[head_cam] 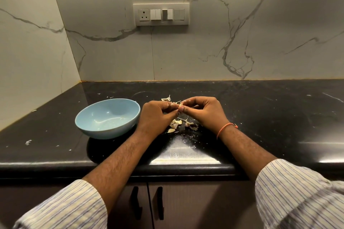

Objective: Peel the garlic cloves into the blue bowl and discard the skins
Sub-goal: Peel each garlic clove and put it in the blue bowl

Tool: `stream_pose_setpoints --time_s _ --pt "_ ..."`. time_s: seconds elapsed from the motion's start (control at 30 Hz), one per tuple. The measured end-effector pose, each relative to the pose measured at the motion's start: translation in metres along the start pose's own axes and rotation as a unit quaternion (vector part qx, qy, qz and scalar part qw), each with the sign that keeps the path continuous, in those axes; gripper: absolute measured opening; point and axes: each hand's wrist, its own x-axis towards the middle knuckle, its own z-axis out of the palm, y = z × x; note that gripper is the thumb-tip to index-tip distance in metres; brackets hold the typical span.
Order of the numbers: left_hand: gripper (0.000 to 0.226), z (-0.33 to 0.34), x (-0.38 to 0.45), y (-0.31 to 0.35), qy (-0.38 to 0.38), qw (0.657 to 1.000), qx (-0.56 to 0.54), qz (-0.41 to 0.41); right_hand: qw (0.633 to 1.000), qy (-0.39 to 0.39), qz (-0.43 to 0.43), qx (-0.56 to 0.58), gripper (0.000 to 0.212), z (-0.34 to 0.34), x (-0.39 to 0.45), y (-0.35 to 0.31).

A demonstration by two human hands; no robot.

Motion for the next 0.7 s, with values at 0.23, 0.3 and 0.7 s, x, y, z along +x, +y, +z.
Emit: stream_pose_setpoints --time_s 0.23,0.3,0.7 --pt "0.017 0.0023 0.0021 -0.0003 0.002 1.0 -0.002 -0.022 0.998 0.035 -0.03 -0.053 0.011 -0.0001 -0.0013 0.0017" --pt "0.016 0.0007 0.0021 0.0004 0.002 0.999 -0.036 -0.032 0.996 0.028 -0.046 -0.075 0.01 0.0019 -0.0023 0.0018" --pt "0.013 -0.0027 0.0046 -0.0003 -0.027 0.988 -0.132 -0.07 0.997 0.018 -0.053 -0.044 0.027 0.0007 -0.0004 0.0019"
